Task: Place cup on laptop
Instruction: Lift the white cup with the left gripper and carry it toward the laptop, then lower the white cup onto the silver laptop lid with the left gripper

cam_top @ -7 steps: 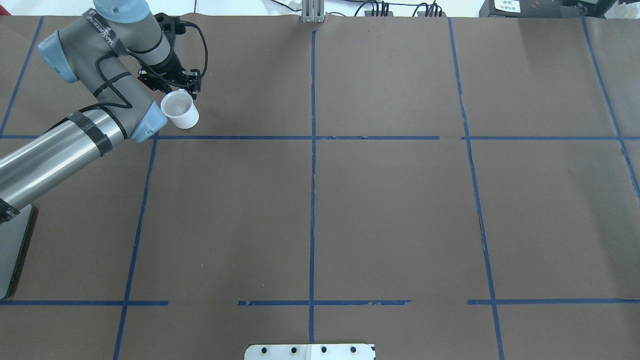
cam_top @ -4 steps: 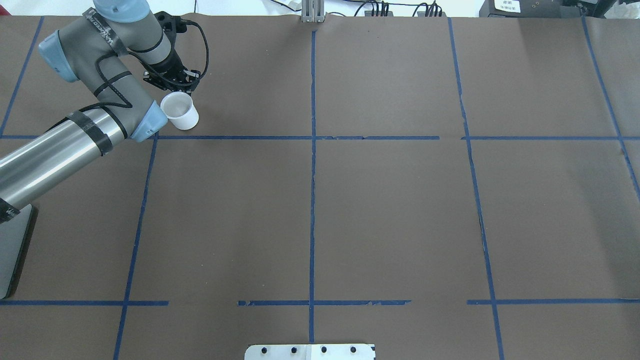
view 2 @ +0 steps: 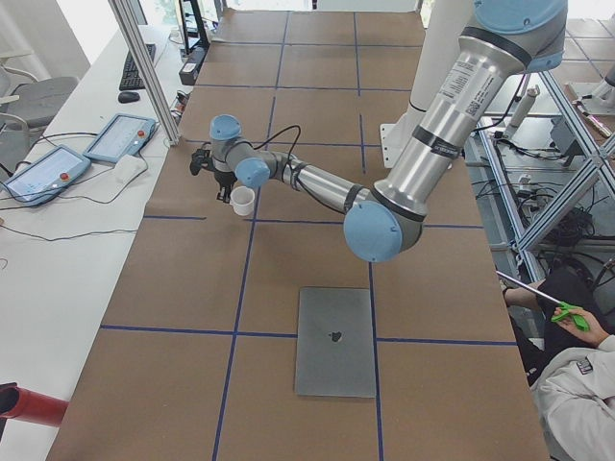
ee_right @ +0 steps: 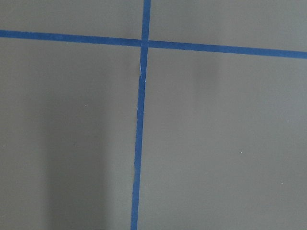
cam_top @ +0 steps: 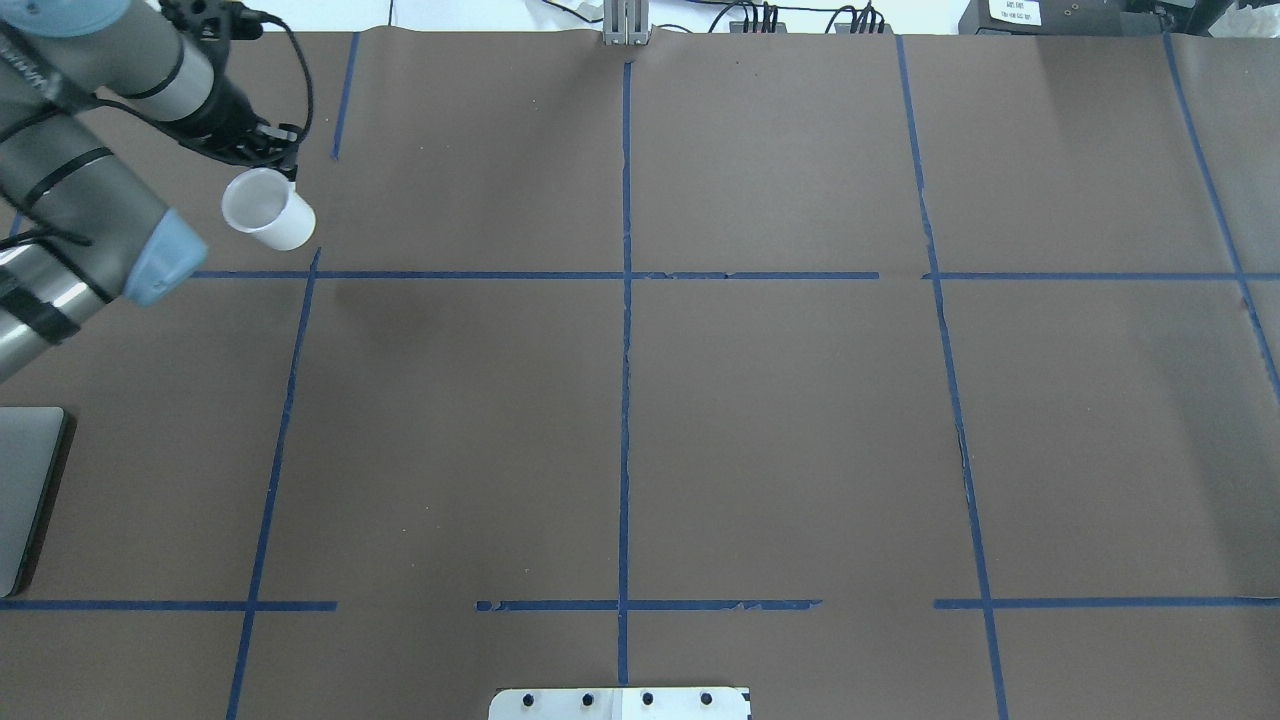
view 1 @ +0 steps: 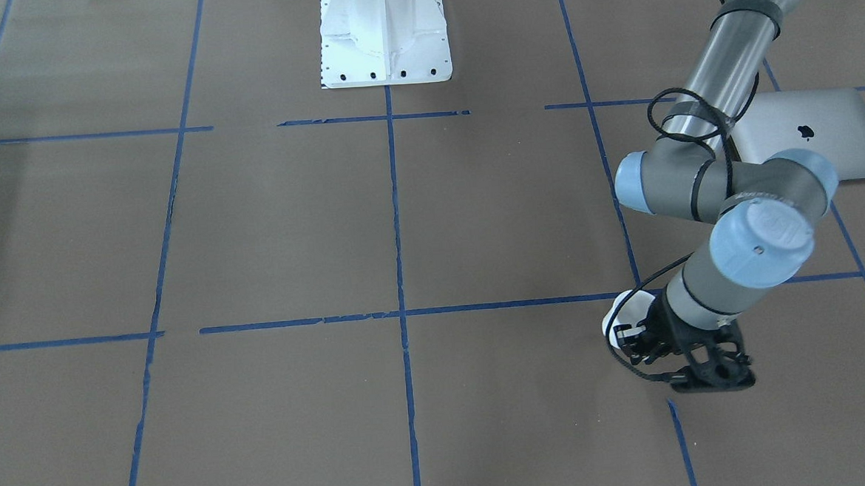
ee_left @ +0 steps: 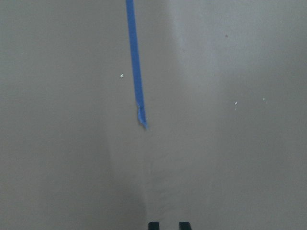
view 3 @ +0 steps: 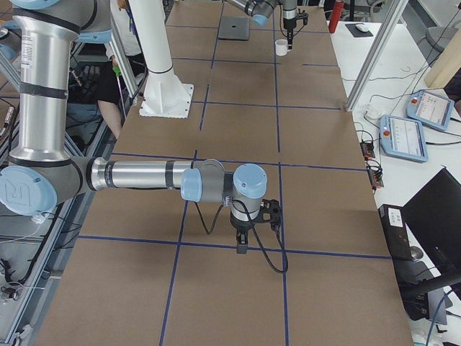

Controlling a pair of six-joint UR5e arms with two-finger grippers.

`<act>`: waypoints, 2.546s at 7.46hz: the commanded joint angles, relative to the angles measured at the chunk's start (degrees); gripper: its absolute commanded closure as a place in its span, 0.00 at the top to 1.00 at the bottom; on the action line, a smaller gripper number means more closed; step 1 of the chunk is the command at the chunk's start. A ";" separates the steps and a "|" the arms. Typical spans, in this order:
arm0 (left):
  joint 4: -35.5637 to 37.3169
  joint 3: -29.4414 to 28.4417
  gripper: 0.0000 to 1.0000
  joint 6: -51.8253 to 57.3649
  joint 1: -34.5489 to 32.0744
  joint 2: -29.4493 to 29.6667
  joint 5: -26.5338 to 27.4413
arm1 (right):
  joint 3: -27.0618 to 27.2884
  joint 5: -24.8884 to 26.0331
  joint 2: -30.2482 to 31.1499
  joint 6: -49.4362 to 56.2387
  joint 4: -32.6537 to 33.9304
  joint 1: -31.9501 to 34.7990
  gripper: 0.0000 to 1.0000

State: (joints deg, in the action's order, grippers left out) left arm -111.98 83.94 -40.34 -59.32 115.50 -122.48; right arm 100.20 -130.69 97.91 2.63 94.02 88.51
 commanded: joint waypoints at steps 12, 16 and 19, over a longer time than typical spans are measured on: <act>1.77 14.85 0.00 29.21 -16.35 -41.23 -6.19 | 0.00 0.00 0.00 0.00 -0.06 0.00 1.00; -13.90 5.39 0.00 18.49 -15.83 -40.88 -5.66 | 0.00 0.00 0.00 0.00 0.03 0.00 1.00; -16.52 4.65 0.00 13.63 -14.08 -40.88 -6.10 | 0.00 0.00 0.00 0.00 -0.06 0.00 1.00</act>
State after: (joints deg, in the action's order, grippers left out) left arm -127.80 88.96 -25.09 -74.54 74.61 -128.43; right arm 100.20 -130.69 97.91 2.64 94.02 88.51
